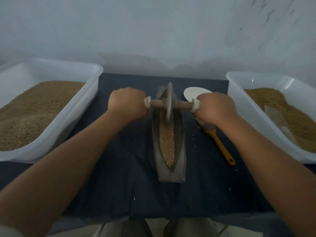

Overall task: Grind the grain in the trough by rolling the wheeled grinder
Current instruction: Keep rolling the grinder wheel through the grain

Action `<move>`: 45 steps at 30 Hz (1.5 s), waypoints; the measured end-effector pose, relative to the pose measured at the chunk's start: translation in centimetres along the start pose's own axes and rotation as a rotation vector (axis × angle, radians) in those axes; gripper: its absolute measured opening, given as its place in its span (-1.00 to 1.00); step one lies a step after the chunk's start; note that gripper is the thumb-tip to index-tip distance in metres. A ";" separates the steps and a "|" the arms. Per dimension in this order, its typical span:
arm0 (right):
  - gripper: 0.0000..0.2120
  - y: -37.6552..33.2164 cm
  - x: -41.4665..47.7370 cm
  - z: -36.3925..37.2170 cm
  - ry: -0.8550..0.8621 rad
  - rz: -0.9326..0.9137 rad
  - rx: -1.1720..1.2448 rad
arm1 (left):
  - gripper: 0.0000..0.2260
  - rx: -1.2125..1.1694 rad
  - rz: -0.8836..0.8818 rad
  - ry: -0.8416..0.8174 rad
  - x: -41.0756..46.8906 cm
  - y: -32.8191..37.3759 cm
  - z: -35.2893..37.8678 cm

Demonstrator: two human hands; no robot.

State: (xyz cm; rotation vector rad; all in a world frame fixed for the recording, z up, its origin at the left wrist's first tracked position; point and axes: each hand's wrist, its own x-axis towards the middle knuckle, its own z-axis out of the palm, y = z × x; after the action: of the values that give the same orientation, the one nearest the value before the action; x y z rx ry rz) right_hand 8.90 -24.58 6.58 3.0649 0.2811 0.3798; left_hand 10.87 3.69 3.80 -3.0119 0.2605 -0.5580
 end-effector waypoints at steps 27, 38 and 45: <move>-0.66 1.7 -5.0 -1.3 -0.306 -0.102 0.080 | -0.71 0.012 0.119 0.070 -8.3 -0.3 -2.0; -0.71 -0.3 1.6 -0.3 0.060 -0.020 -0.029 | -0.70 -0.116 -0.027 -0.095 0.8 0.0 -0.5; -0.60 1.2 -6.0 -2.2 -0.222 -0.121 0.099 | -0.59 -0.078 0.138 0.182 -10.2 -0.5 -1.7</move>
State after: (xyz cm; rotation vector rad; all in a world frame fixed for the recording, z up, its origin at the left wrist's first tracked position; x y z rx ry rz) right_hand 2.83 -26.80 7.31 3.1264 0.4853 0.0200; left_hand 0.97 5.89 1.91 -2.9878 0.5082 -0.8276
